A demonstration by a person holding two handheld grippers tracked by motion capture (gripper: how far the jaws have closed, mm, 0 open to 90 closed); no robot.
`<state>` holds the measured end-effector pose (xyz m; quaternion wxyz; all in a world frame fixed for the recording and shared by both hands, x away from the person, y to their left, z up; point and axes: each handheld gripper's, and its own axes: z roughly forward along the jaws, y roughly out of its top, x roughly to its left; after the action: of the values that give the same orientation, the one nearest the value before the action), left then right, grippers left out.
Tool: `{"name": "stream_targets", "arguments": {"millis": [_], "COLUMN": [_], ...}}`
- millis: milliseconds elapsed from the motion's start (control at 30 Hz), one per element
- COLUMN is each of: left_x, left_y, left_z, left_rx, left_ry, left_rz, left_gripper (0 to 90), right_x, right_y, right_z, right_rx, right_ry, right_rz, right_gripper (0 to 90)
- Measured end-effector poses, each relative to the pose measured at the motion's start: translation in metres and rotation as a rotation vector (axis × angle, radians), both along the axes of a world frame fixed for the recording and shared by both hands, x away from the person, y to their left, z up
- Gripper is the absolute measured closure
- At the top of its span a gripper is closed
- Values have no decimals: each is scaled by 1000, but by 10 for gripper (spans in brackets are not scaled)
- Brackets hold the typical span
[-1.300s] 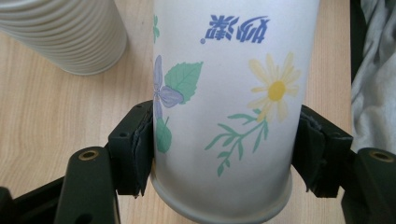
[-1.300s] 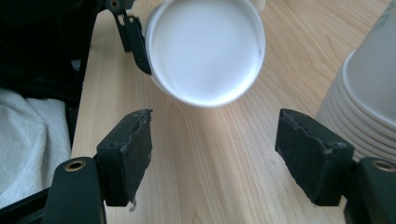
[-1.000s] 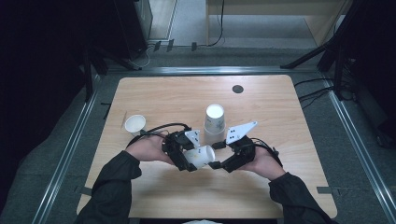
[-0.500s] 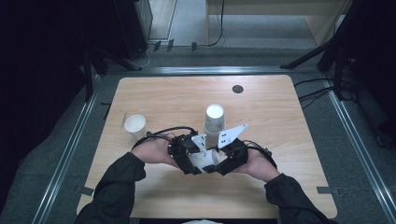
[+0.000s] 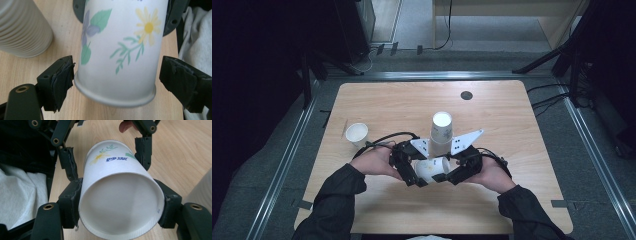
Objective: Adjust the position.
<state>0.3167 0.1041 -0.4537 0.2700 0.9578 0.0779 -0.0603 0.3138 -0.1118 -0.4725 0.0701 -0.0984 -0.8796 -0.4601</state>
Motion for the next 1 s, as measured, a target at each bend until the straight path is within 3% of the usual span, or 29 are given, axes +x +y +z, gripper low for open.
{"name": "stream_targets", "arguments": {"millis": [467,600,867,1000], "left_x": [-4,-6,-11,-12], "left_y": [27,35,32,26], "left_z": [-4,-6,-12,-15], "left_rx": [-100,-160,-227,-294], "left_ry": [4,20,1,24], "left_rz": [87,120,148,138], "left_gripper": [122,122,123,123], "right_x": [3,3,3,2], "right_y": [-8,-10,-11,-10], "right_z": [6,7,10,11], "right_rx": [24,36,56,59], "right_ry": [1,4,13,21], "right_rz": [-5,-7,-3,-1], "right_gripper": [341,341,341,341]}}
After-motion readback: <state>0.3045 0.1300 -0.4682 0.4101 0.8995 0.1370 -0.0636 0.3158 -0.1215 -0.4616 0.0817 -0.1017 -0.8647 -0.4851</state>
